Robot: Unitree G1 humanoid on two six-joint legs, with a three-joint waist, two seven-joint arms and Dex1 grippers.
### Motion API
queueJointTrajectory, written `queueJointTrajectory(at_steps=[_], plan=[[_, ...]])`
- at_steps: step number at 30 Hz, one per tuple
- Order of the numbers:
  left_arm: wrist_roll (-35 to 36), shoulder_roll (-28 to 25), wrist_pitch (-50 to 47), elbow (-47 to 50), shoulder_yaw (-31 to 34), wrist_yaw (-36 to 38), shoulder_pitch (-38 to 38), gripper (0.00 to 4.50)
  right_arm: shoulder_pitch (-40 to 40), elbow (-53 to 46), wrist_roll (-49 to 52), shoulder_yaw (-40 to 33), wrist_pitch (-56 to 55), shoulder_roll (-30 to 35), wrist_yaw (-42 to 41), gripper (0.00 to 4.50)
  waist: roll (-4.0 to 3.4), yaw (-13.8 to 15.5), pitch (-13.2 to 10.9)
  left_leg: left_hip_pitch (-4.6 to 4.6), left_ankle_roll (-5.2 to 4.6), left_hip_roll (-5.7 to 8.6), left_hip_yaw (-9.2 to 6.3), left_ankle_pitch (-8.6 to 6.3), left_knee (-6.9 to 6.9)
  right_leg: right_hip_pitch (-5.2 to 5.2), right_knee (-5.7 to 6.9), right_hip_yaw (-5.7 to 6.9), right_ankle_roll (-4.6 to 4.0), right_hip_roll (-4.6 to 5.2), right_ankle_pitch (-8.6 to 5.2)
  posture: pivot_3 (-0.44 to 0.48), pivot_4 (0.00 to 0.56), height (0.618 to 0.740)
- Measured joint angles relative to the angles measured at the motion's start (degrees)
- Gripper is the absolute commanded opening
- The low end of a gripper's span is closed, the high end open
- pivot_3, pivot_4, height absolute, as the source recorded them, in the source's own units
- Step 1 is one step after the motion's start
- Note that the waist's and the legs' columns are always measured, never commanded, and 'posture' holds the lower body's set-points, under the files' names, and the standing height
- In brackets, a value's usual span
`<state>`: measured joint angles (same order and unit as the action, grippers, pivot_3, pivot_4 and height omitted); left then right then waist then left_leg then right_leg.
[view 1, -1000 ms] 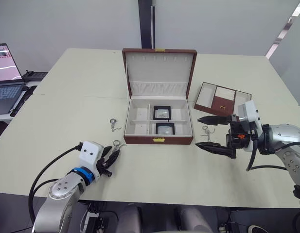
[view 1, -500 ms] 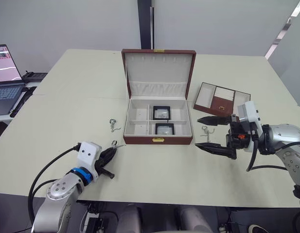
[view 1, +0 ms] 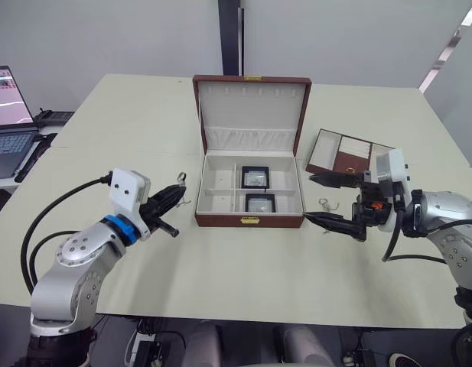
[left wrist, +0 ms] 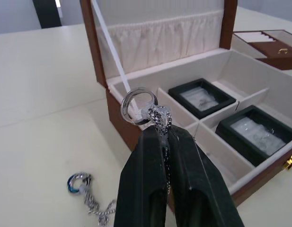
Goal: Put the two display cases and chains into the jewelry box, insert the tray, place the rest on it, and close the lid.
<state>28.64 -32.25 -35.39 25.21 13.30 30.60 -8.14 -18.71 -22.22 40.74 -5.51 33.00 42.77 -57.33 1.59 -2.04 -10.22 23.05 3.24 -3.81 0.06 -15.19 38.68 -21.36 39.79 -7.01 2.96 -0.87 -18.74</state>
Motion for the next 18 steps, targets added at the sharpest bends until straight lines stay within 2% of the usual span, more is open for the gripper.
queueJointTrajectory(at_steps=[10,18], plan=[[-6.0,8.3,1.0,-4.3,-9.9,-7.0,-10.4,0.01,-2.6,1.7,-0.6,-2.1,0.1,0.0,2.8,4.50,0.03,0.2,0.0,0.06,0.00,0.03,-0.02,0.00,0.00,0.00,-0.08,0.00,0.01,0.00,0.01,0.000,0.150,0.740],[-13.5,15.0,3.0,-14.0,-14.0,-13.8,-17.4,0.01,-2.6,2.0,-0.8,-3.4,0.6,1.4,3.8,4.50,0.04,0.3,0.0,0.10,0.00,0.07,-0.04,0.00,0.02,0.00,-0.12,0.00,0.03,0.01,0.02,0.000,0.150,0.740]])
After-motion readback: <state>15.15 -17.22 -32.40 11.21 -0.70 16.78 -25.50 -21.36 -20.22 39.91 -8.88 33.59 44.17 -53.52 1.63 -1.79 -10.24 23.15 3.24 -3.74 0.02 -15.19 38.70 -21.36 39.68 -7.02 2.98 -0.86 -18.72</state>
